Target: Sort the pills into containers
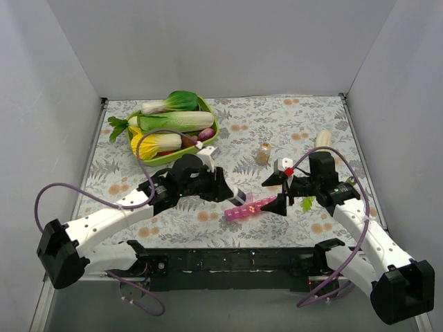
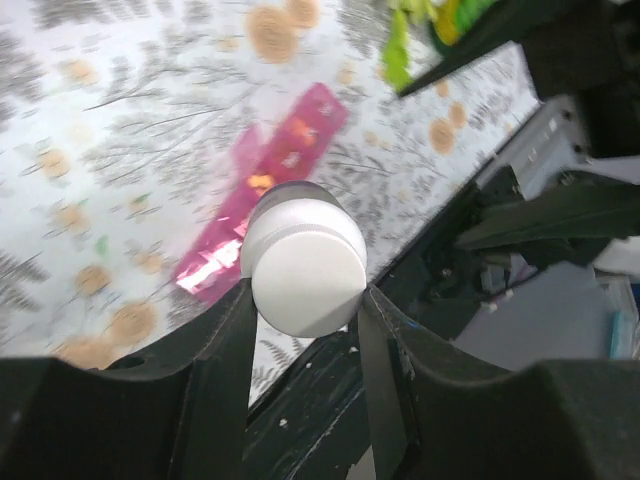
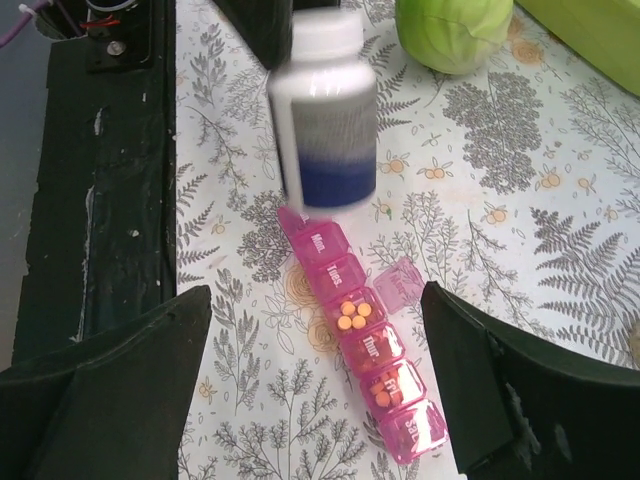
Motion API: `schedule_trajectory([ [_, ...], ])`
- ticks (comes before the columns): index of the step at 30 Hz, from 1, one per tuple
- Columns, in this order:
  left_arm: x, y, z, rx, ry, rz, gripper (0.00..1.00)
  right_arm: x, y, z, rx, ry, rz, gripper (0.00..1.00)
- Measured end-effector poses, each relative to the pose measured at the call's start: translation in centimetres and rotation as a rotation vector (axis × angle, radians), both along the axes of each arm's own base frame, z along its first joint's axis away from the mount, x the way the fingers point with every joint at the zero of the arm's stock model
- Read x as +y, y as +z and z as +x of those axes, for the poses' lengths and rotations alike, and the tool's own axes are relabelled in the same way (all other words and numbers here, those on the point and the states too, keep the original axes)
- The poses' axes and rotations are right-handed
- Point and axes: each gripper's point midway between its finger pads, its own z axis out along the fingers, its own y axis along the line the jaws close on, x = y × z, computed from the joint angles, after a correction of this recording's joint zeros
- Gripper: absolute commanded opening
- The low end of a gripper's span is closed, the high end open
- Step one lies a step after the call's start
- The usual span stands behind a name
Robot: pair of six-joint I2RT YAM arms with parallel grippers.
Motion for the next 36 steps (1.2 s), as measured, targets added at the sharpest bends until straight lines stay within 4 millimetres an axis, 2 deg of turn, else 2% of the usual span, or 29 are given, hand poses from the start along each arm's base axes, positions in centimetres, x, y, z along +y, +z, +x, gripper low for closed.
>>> schedule_trajectory([
  [2, 2.7, -0.6, 1.0, 0.033, 0.099, 0.009, 0.0, -0.3, -0.1, 0.3, -0.002, -0.018, 0.0, 0.93],
  [7, 11.8, -2.1, 4.4, 0.092, 0.443, 0.059, 0.0, -1.7, -0.3, 1.6, -0.019, -0.101, 0.0, 0.93],
  [10, 16.0, -2.6, 5.1, 0.117, 0.626, 0.111, 0.0, -2.3, -0.6, 2.3, -0.024, -0.141, -0.006, 0.93],
  [15, 20.2, -4.9, 5.6, 0.18, 0.825, 0.225, 0.0, -3.0, -0.8, 3.3, -0.023, -0.198, -0.013, 0.93],
  [21, 26.2, -7.7, 7.4, 0.26, 1.073, 0.324, 0.0, -3.4, -0.7, 4.0, -0.03, -0.23, -0.012, 0.93],
  [24, 29.0, -8.2, 7.7, 0.257, 1.171, 0.37, 0.03, -3.5, -0.6, 4.1, -0.031, -0.237, -0.013, 0.93],
  [26, 30.7, -8.2, 8.0, 0.249, 1.228, 0.385, 0.17, -3.6, -0.6, 4.2, -0.032, -0.241, -0.014, 0.93],
  [30, 33.5, -9.2, 8.6, 0.276, 1.316, 0.42, 0.22, -3.6, -0.6, 4.2, -0.033, -0.242, -0.015, 0.93],
  [31, 34.1, -9.8, 8.7, 0.292, 1.331, 0.434, 0.35, -3.6, -0.6, 4.2, -0.033, -0.242, -0.015, 0.93],
  [34, 34.9, -10.3, 9.5, 0.295, 1.354, 0.444, 0.38, -3.6, -0.7, 4.2, -0.043, -0.238, -0.019, 0.93],
  [36, 35.0, -10.4, 9.7, 0.29, 1.358, 0.443, 0.49, -3.7, -0.9, 4.2, -0.051, -0.231, -0.026, 0.92],
])
